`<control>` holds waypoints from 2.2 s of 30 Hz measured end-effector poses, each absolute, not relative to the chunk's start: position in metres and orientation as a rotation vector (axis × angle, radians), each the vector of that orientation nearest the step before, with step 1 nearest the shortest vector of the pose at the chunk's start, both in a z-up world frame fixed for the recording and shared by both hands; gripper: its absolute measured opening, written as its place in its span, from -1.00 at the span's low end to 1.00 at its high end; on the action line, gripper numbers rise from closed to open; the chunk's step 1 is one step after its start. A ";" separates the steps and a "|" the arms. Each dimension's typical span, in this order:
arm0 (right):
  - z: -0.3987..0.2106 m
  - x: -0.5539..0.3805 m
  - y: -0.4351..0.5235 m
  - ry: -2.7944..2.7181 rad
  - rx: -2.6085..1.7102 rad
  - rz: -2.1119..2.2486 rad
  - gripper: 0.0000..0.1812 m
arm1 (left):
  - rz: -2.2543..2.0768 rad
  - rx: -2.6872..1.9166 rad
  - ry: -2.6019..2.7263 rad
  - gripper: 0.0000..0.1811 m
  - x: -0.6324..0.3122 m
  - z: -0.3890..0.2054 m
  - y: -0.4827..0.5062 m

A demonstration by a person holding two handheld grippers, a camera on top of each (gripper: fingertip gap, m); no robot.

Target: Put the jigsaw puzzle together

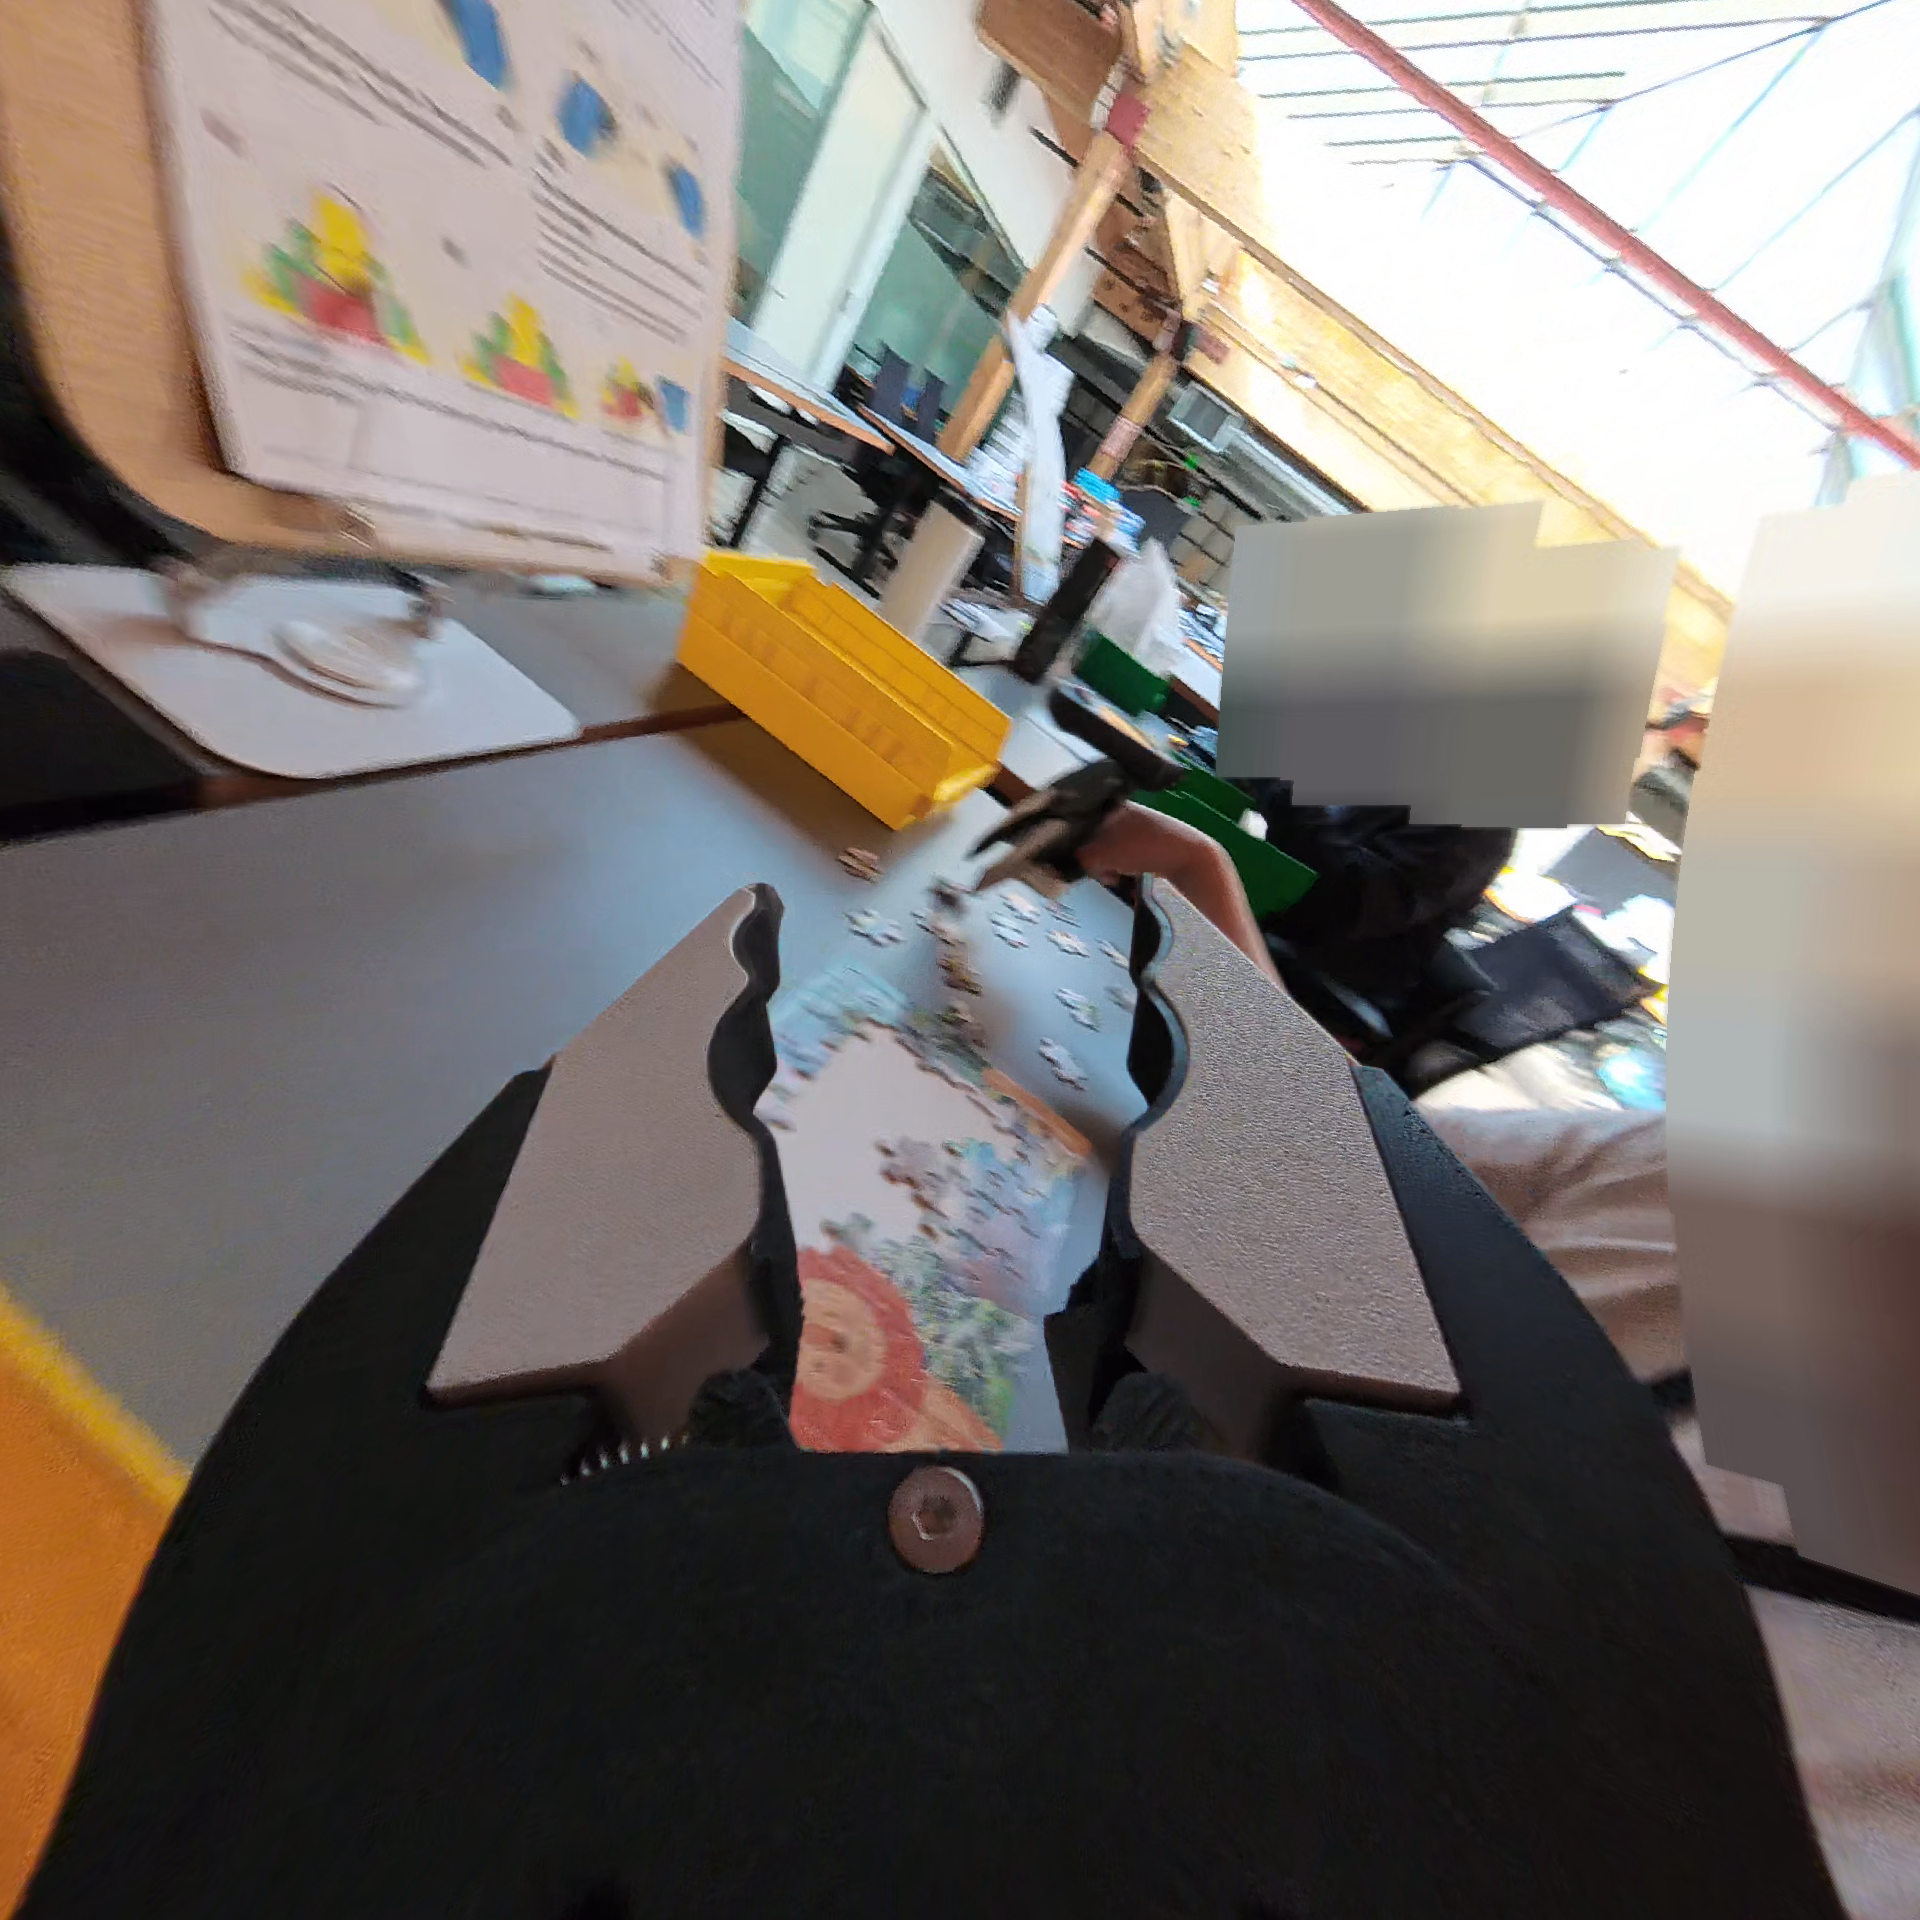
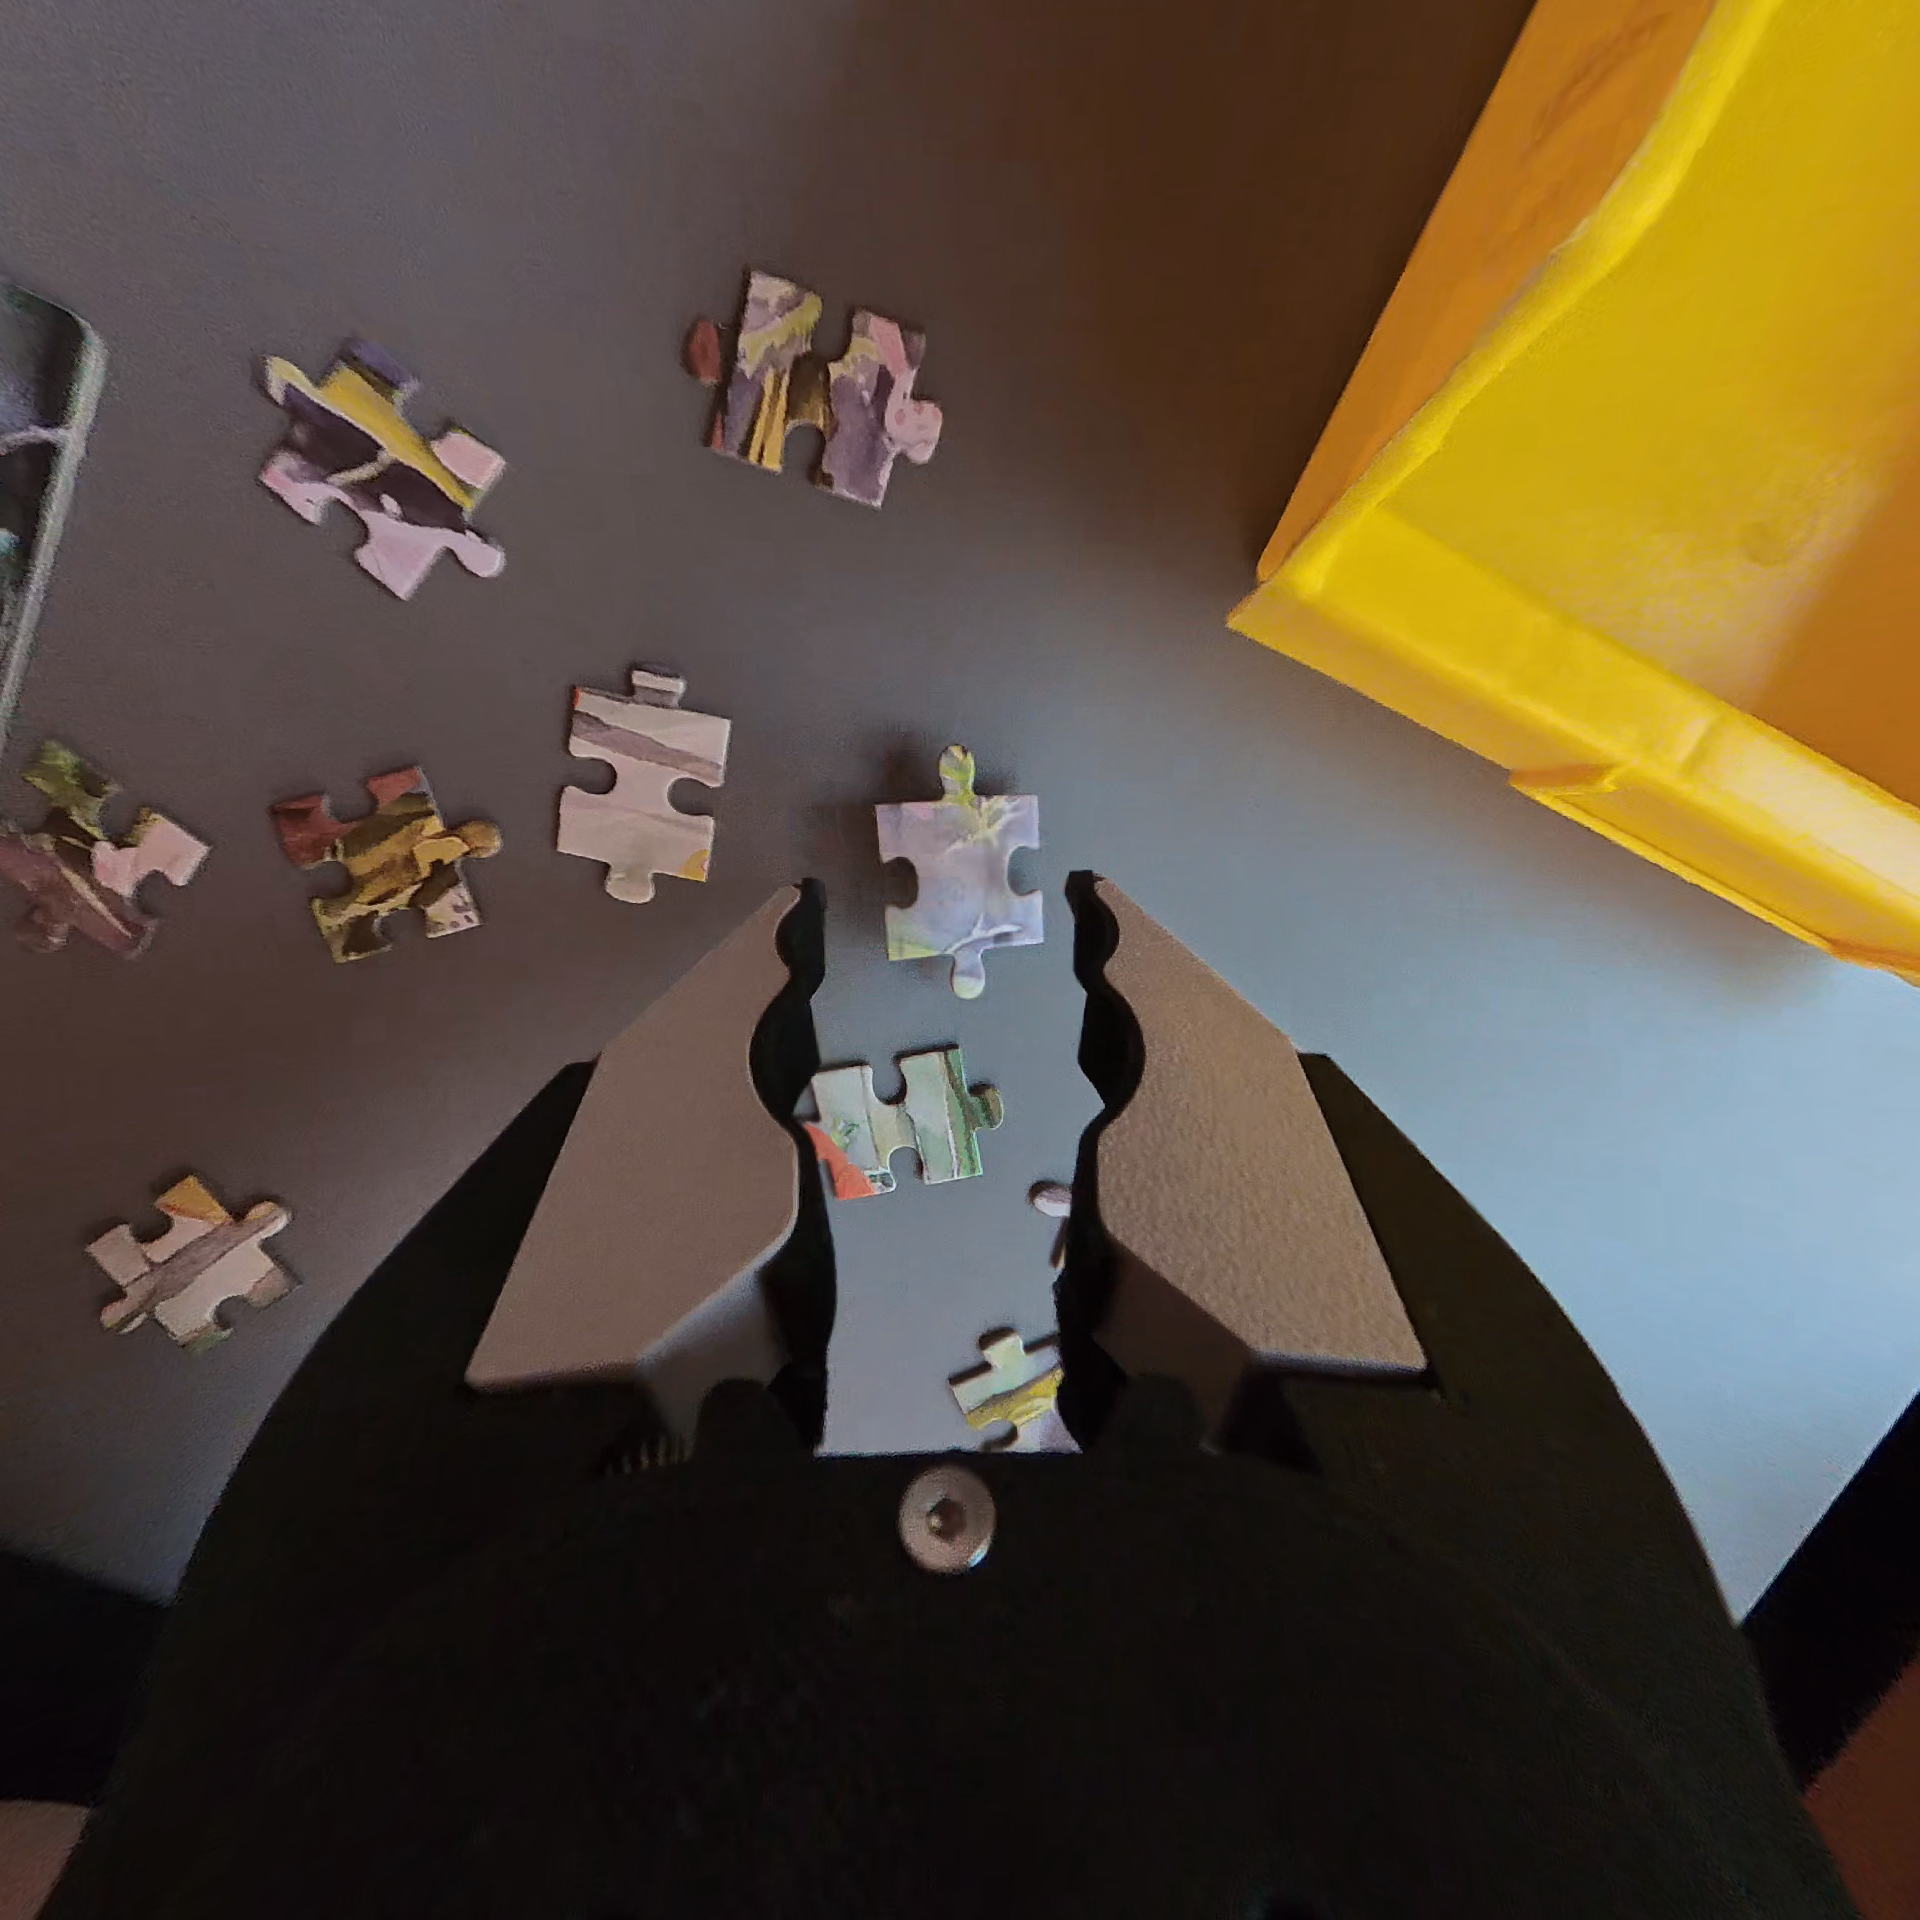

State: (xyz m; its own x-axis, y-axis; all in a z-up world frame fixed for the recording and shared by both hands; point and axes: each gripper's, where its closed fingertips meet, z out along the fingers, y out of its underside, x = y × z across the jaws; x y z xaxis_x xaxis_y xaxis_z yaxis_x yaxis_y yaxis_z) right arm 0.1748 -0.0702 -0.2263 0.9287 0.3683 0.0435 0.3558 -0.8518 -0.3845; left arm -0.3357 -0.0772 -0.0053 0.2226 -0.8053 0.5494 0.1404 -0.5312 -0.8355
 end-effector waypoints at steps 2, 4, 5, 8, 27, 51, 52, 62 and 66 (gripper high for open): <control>-0.202 0.175 -0.063 -0.486 -2.573 0.076 -0.43 | -1.211 -1.665 0.569 -0.23 -0.370 0.001 -0.056; -0.169 0.177 -0.053 -0.440 -2.411 0.061 -0.42 | -0.909 -1.722 0.532 -0.22 -0.412 -0.003 -0.028; -0.151 0.178 -0.047 -0.414 -2.328 0.043 -0.41 | -0.744 -1.766 0.536 -0.23 -0.433 -0.009 -0.014; -0.104 0.169 -0.034 -0.389 -2.110 0.034 -0.39 | -0.259 -1.972 0.637 -0.34 -0.491 -0.042 0.024; -0.076 0.109 -0.016 -0.584 -1.979 -0.033 -0.39 | -0.239 -2.894 0.328 -0.03 -0.542 -0.217 0.106; -0.087 0.089 -0.014 -0.687 -2.017 -0.042 -0.39 | -0.291 -2.870 0.431 0.02 -0.527 -0.230 0.103; -0.088 0.089 -0.014 -0.689 -2.020 -0.043 -0.39 | -0.287 -2.862 0.431 -0.03 -0.529 -0.230 0.105; -0.089 0.085 -0.014 -0.712 -2.023 -0.059 -0.39 | -0.192 -2.900 0.481 -0.31 -0.545 -0.240 0.100; -0.089 0.085 -0.015 -0.717 -2.022 -0.059 -0.40 | -0.134 -2.905 0.503 -0.54 -0.552 -0.245 0.101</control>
